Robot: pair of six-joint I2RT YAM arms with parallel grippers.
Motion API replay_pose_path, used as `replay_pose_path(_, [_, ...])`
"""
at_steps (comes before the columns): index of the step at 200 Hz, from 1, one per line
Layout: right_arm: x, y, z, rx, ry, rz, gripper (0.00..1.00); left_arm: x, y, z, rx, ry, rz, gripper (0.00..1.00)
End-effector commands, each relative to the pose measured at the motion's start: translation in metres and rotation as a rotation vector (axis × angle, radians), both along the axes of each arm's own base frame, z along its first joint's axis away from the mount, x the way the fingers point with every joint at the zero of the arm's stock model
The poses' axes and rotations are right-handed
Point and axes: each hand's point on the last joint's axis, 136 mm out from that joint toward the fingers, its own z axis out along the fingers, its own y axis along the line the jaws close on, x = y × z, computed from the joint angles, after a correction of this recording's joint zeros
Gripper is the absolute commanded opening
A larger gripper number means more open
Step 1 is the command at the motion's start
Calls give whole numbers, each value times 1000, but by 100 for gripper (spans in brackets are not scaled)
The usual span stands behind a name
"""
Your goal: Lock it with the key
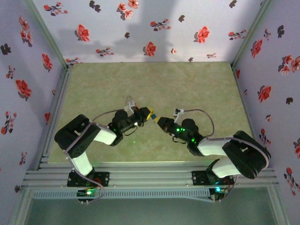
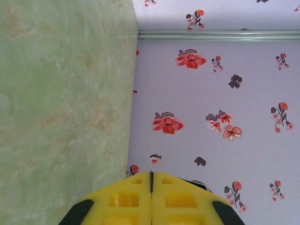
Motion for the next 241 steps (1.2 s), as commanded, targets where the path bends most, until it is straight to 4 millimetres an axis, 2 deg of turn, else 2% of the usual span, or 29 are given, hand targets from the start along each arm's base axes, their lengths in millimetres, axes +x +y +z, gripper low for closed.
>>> replay_pose_path(1, [-7, -8, -20, -61, 48, -15, 0, 8, 4, 14, -46, -35, 38, 0])
replay_pose_path(179, [-20, -23, -5, -115, 11, -26, 0, 10, 2, 12, -45, -28, 38, 0])
replay_pose_path(187, [-19, -21, -2, -129, 12, -19, 13, 10, 1, 12, -46, -28, 35, 0])
replay_pose_path(191, [-20, -20, -1, -136, 10, -13, 24, 10, 1, 12, -47, -28, 35, 0])
replay_pose_path(199, [-19, -18, 3, -144, 0, -6, 34, 10, 0, 13, -48, -30, 32, 0])
replay_pose_path(213, [-16, -17, 10, -141, -18, -6, 39, 10, 0, 13, -48, -31, 28, 0])
replay_pose_path(241, [-10, -13, 16, -138, -32, -9, 39, 8, -1, 15, -51, -32, 20, 0])
